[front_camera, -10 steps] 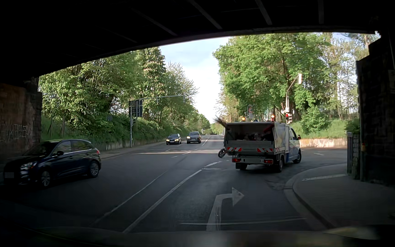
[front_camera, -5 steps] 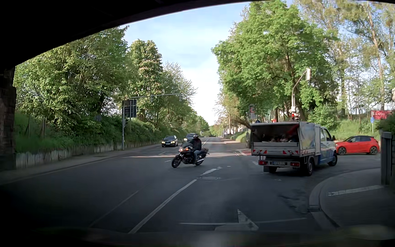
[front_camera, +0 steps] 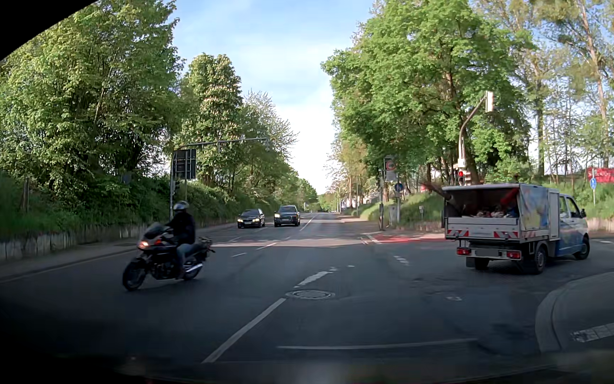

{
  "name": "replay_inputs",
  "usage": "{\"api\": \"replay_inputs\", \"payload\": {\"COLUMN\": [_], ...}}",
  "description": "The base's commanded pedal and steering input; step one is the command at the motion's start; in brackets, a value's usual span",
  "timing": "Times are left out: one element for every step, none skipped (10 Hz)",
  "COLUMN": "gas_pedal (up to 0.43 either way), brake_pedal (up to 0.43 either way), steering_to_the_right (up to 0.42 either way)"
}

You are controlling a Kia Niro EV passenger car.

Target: Follow the waypoints while adhering to traffic rules and regulations

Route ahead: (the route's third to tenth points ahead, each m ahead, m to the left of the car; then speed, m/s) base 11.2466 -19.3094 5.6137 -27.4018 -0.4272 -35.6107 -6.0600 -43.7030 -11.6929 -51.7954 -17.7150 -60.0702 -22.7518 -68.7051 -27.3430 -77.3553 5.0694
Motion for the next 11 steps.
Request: {"api": "replay_inputs", "payload": {"gas_pedal": [0.0, 0.0, 0.0, 0.0, 0.0, 0.0, 0.0, 0.0, 0.0, 0.0, 0.0], "brake_pedal": [0.0, 0.0, 0.0, 0.0, 0.0, 0.0, 0.0, 0.0, 0.0, 0.0, 0.0], "steering_to_the_right": [0.091, 0.106, 0.128, 0.15, 0.184, 0.218, 0.246, 0.268, 0.291, 0.321, 0.343]}}
